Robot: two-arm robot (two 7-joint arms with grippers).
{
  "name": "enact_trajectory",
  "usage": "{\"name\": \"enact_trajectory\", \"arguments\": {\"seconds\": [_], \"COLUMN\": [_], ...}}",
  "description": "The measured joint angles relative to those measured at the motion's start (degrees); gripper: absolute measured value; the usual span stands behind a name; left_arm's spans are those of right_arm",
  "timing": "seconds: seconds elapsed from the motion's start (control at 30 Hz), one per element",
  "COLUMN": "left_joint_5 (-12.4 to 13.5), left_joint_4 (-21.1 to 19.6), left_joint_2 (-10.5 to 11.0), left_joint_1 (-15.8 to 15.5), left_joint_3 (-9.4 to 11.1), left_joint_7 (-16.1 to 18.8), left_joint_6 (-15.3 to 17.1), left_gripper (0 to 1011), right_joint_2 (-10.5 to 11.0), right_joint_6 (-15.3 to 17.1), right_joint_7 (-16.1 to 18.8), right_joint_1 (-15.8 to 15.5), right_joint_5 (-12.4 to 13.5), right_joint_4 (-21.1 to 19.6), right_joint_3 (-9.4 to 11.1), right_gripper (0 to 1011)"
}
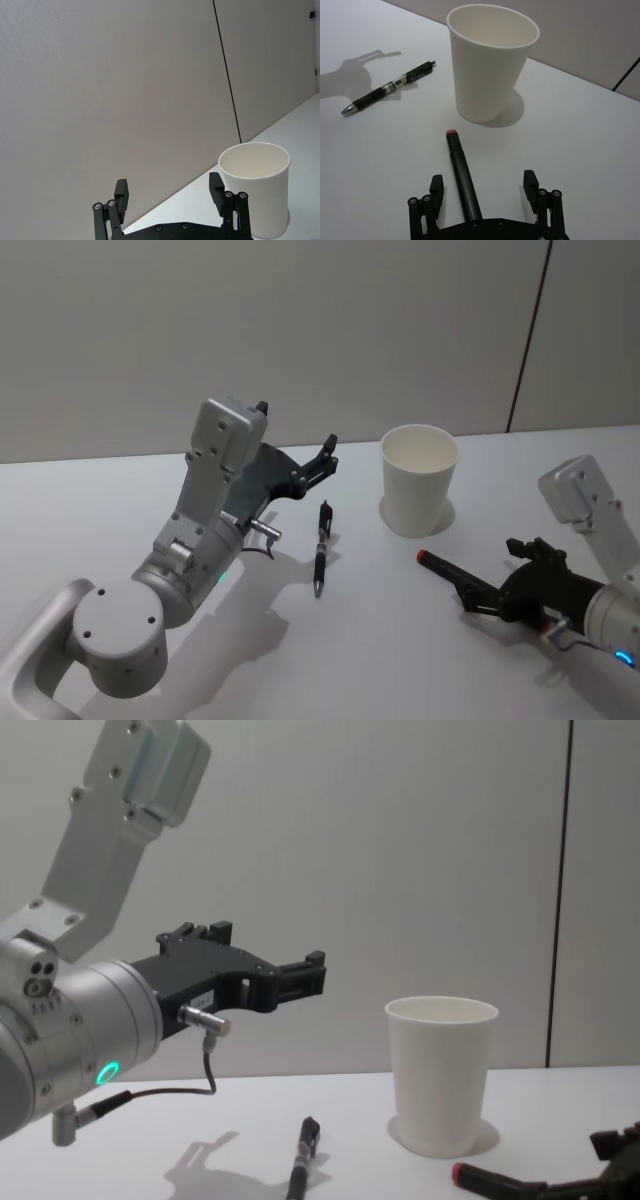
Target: Place the pen into the pen holder.
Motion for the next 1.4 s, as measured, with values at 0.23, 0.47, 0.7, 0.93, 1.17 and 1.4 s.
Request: {"name": "enact_trajectory", "arguments": {"seconds": [0.23, 0.47, 0.7, 0.93, 1.17, 1.4], "left_joint_5": [0.0, 0.0, 0.0, 0.0, 0.0, 0.0], "left_joint_4": [0.0, 0.0, 0.0, 0.0, 0.0, 0.0], "left_joint_2": [0.0, 0.0, 0.0, 0.0, 0.0, 0.0], "left_joint_1": [0.0, 0.0, 0.0, 0.0, 0.0, 0.0], "left_joint_3": [0.0, 0.0, 0.0, 0.0, 0.0, 0.0], "left_joint_7": [0.0, 0.0, 0.0, 0.0, 0.0, 0.0], "left_joint_6": [0.0, 0.0, 0.0, 0.0, 0.0, 0.0], "left_gripper": [1001, 1001, 1001, 1001, 1001, 1001], "right_joint_2": [-0.9, -1.7, -2.2, -2.4, -2.6, -2.7], "right_joint_6": [0.3, 0.4, 0.5, 0.6, 0.7, 0.7], "right_joint_7": [0.6, 0.9, 1.0, 1.0, 1.0, 1.1], "right_joint_1": [0.9, 1.5, 1.8, 2.0, 2.1, 2.1], "right_joint_5": [-1.0, -1.3, -1.2, -1.1, -1.0, -1.0], "right_joint_4": [1.5, 2.7, 3.3, 3.7, 3.9, 4.0], "right_joint_3": [-0.7, -1.2, -1.5, -1.6, -1.7, -1.8], "right_gripper": [1002, 1002, 1002, 1002, 946, 786]}}
